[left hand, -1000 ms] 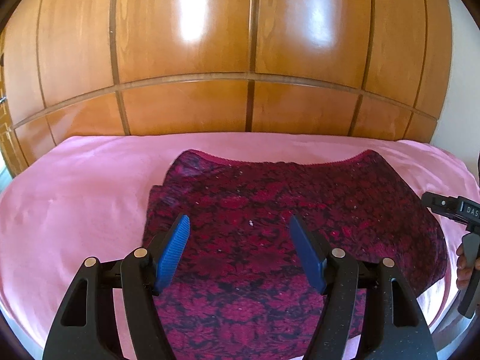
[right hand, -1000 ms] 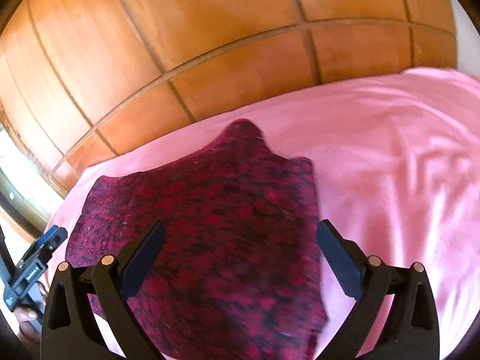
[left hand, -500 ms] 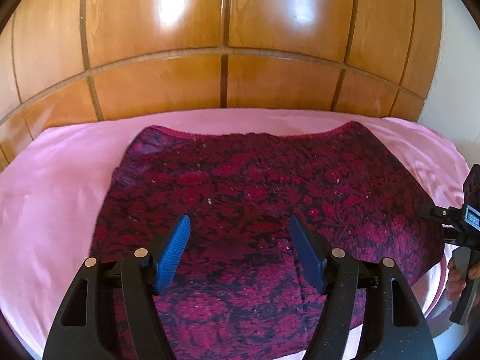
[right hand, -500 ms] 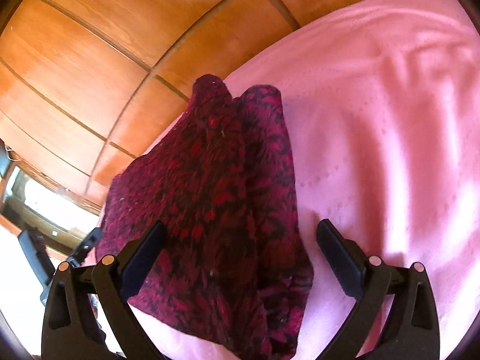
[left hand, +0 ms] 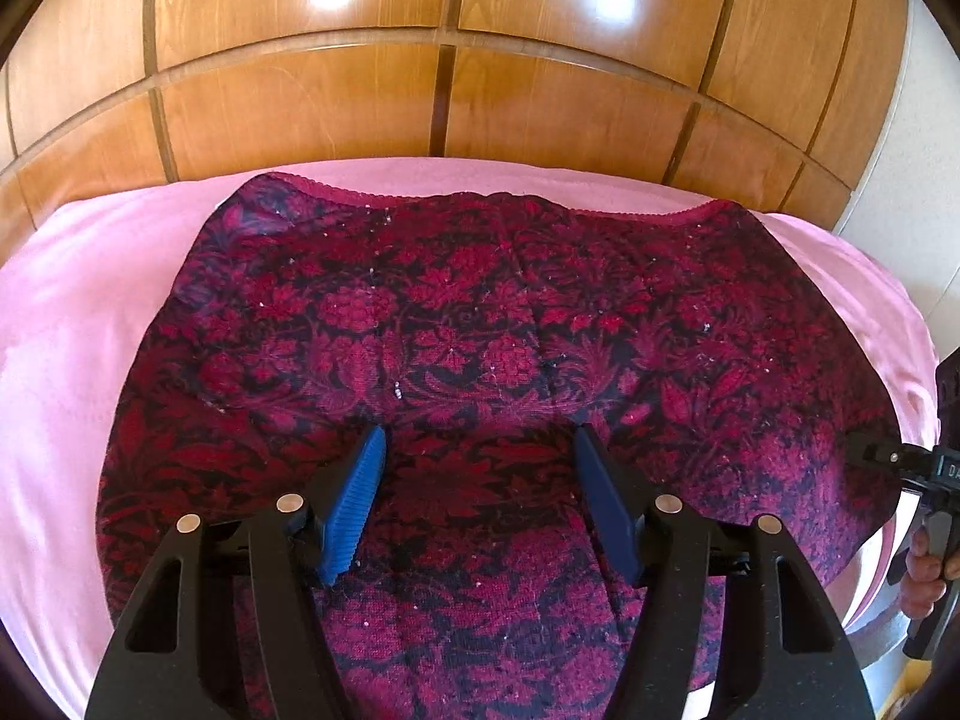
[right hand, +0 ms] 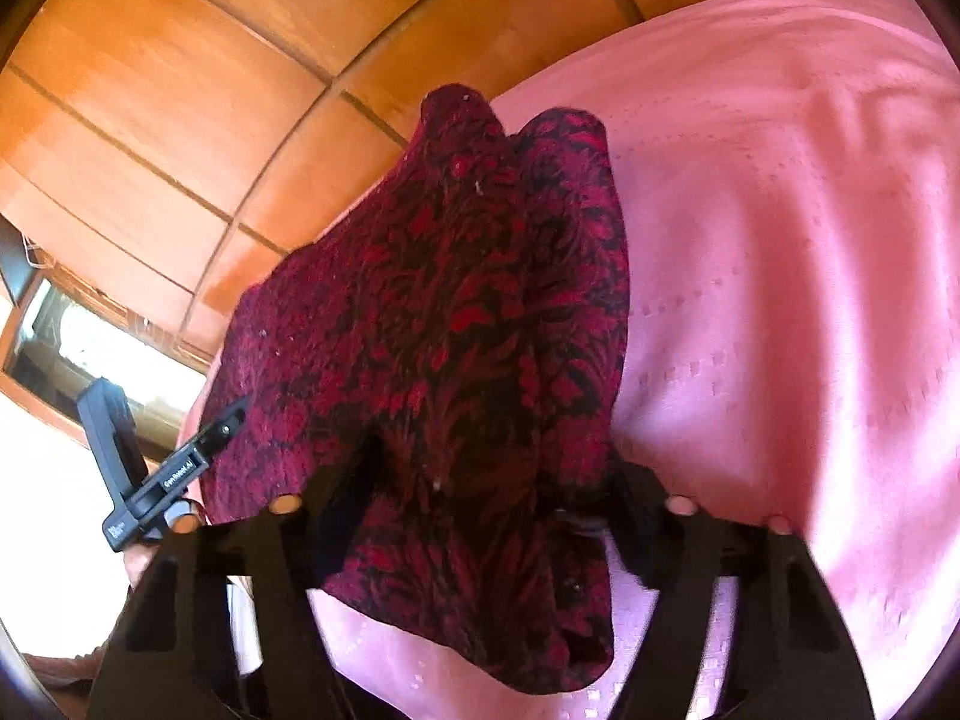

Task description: Fold small clothes

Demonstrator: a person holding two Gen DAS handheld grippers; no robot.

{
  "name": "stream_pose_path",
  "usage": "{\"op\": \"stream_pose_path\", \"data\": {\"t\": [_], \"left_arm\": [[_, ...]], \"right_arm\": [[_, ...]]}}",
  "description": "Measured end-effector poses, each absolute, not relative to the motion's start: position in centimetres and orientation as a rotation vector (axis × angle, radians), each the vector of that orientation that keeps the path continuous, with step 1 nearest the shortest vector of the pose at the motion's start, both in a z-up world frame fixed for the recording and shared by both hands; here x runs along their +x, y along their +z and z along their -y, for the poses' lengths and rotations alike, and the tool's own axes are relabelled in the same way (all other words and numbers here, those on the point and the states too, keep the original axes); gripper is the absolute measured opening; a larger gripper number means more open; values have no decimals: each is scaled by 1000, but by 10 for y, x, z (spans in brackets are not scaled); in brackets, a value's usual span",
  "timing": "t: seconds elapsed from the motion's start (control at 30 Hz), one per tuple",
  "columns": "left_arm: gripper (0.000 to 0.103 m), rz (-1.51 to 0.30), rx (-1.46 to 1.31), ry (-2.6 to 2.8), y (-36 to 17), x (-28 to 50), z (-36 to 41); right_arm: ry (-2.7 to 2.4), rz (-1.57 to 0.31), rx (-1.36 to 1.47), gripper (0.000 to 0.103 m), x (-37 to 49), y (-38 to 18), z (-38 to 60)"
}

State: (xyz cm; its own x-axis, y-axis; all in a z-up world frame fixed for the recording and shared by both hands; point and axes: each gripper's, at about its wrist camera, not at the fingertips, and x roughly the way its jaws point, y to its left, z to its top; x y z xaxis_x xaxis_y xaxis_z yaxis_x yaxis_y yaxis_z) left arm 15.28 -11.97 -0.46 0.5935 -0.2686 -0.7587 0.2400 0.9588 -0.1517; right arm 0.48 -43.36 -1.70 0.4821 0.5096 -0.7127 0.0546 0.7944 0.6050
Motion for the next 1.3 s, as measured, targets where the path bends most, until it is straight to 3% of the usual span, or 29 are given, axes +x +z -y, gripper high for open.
{"op": "stream_pose_path", "data": {"t": [0.07,0.17,0.5,0.73,1.07,1.3], "left_arm": [[64,-888,-46,-301,-6,152,118],[64,-885,-62,-306,-7,153,115],[61,-863,-161,-333,-9,145,100],[51,-851,-337,-400,-7,140,62],[51,-768,-765,-414,0,97,-91],[51,-704,-883,-491,16,87,-127]], "right_arm": [[306,-1047,596,46,8,-9,426],[306,-1034,561,41,7,6,417],[438,-873,515,33,10,84,364],[596,-810,412,31,18,122,288],[718,-870,241,30,32,96,172],[741,-918,-48,31,16,49,103]]}}
